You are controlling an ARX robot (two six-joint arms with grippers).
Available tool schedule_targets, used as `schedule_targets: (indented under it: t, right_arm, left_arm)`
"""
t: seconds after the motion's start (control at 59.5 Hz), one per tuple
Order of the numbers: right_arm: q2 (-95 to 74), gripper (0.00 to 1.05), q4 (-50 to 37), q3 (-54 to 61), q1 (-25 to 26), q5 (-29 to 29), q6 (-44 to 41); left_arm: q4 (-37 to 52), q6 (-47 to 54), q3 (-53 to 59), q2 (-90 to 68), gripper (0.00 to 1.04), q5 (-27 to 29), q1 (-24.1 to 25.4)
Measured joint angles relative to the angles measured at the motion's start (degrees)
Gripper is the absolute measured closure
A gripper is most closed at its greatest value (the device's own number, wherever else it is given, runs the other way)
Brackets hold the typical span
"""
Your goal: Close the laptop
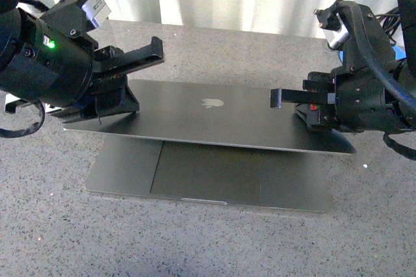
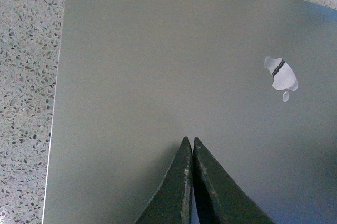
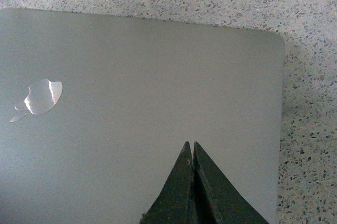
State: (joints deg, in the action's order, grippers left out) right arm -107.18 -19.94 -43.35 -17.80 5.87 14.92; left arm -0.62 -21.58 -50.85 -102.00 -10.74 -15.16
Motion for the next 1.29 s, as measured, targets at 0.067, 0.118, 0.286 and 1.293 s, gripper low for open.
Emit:
schedule_targets:
  t: [0.067,0.118,0.286,1.293]
  right_arm:
    - [-0.2,1.04,-0.2,0.1,0.0,0.0,0.2]
    - [-0.4,1.04,-0.4,0.2,0.0,0.0,0.3]
    - [-0.9,1.04,-1.1,0.7,0.0,0.2,0.6]
    - [-4.1,1.04,-5.1,3.0,-0.5,0.7,2.0]
  left_arm:
    - [0.3,-0.2,0.3,-0.4,1.01,-0.1,0.0]
    - [0.5,-0.2,0.4,-0.6,1.01,-0.1,0.0]
    - [1.7,-1.1,0.9,-1.5,1.01,-0.4,-0.2]
    - [6.2,-2.8,3.6,-4.9,1.01,-1.3,-0.8]
